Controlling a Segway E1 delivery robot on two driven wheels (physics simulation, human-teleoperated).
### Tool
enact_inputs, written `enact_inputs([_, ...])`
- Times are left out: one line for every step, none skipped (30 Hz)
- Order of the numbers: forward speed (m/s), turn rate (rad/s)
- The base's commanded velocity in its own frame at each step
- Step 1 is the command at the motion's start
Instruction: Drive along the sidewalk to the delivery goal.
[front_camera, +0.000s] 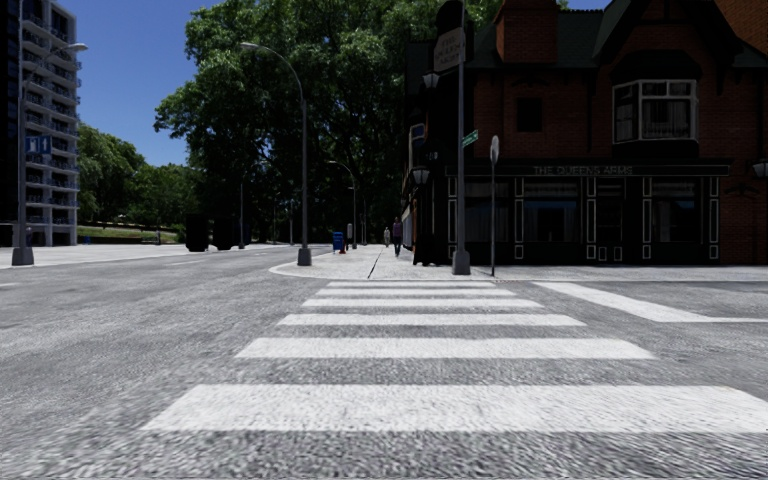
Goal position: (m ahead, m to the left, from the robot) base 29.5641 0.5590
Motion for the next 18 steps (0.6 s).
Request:
enact_inputs([1.39,0.00])
enact_inputs([1.39,0.00])
enact_inputs([1.39,0.00])
enact_inputs([1.39,0.00])
enact_inputs([1.39,0.00])
enact_inputs([1.39,0.00])
enact_inputs([1.39,0.00])
enact_inputs([1.39,0.00])
enact_inputs([1.39,0.00])
enact_inputs([1.39,0.00])
enact_inputs([1.39,0.00])
enact_inputs([1.39,0.00])
enact_inputs([1.39,0.00])
enact_inputs([1.40,0.00])
enact_inputs([1.40,0.00])
enact_inputs([1.43,0.00])
enact_inputs([1.47,0.00])
enact_inputs([1.50,0.00])
